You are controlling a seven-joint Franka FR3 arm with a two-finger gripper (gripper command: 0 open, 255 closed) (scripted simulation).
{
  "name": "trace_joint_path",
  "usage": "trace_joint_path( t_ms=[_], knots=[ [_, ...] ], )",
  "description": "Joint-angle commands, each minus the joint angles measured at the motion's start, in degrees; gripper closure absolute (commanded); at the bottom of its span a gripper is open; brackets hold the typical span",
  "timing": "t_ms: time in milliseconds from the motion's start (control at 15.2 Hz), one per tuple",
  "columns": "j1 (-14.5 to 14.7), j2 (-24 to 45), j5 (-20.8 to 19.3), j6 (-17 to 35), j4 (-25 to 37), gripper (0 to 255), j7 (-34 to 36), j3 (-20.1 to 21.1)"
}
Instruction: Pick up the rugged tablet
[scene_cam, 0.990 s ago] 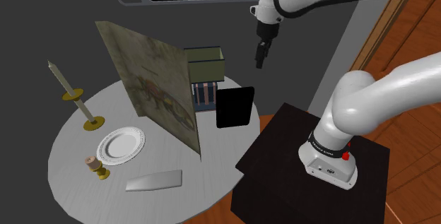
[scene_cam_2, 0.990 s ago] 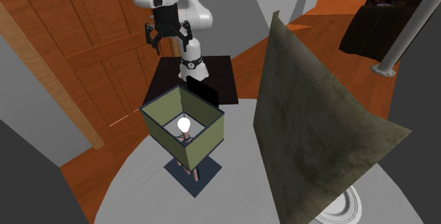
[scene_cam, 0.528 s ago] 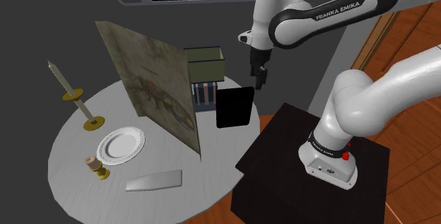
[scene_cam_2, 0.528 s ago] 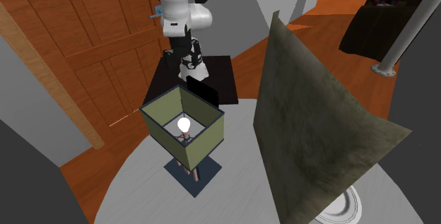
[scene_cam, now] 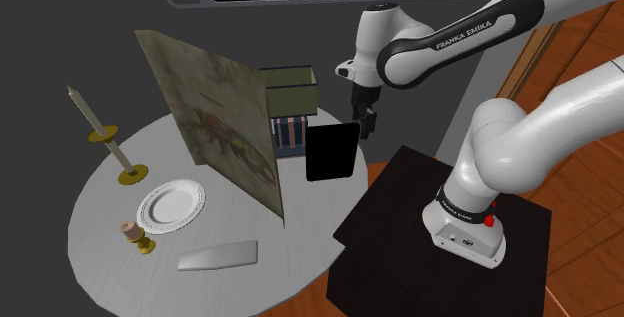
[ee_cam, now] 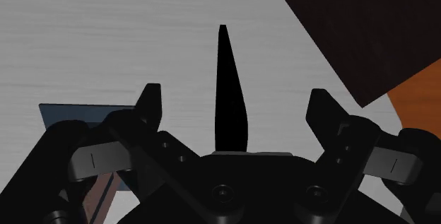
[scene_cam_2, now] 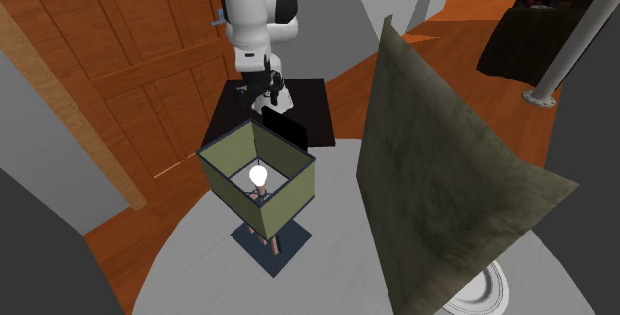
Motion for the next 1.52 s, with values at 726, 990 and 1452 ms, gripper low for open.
trace_joint_path(
  t_ms=[726, 990, 1452],
  knots=[
    [0.12, -0.14, 0.10, -0.13, 0.02, 255, 0.17, 0.17],
    [0.20, -2.10, 0.50, -4.12, 2.06, 255, 0.17, 0.70],
    [0.41, -4.63, 1.21, -10.64, 6.07, 255, 0.13, 1.58]
  ],
)
